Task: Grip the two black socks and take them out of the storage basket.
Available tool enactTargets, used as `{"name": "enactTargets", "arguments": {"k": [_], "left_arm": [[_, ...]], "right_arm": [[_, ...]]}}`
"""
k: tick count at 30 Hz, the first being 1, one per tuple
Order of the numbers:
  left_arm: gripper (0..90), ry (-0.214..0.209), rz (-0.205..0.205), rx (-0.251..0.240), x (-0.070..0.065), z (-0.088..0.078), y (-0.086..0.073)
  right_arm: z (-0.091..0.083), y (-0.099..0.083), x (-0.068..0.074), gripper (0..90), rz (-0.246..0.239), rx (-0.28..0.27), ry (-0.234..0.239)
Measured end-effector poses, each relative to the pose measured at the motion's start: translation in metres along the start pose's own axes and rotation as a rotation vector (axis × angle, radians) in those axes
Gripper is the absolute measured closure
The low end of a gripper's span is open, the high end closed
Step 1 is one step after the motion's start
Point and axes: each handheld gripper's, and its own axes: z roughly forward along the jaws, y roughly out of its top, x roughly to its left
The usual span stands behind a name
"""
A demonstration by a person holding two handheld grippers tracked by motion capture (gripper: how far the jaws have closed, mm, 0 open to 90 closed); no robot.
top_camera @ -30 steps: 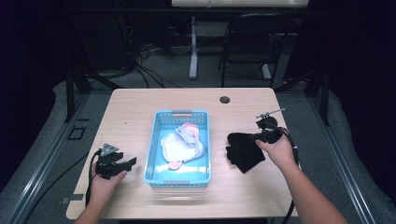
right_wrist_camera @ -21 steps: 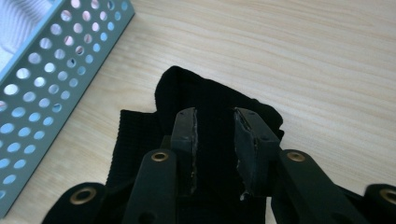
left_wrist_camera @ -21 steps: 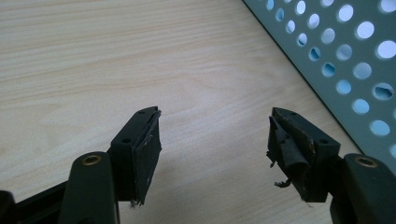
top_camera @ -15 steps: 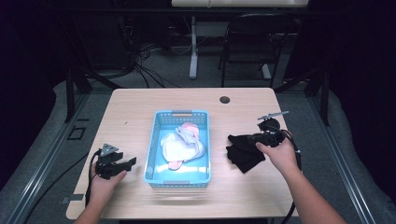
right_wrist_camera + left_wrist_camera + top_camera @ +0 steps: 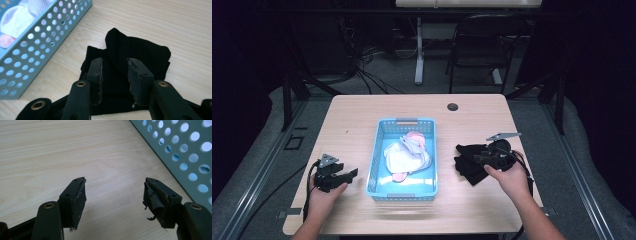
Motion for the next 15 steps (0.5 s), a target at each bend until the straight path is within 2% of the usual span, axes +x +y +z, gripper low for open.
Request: {"name": "enactTargets", "arguments": {"k": [4,7,15], "left_arm": [[34.6,0.002,0.0,0.002,0.0,0.0,0.0],[34.6,0.0,0.001,0.008,0.0,0.001,-0.001],[34.6,0.001,0.004,0.029,-0.001,0.002,-0.001]], "right_arm": [[-0.004,-0.013,0.001,62.7,0.005,-0.028,-0.011],[-0.004,-0.024,0.002,61.6,-0.005,-0.03,-0.038],[0.0,-0.046,0.001,60.8,0.029,-0.071,-0.026]]}}
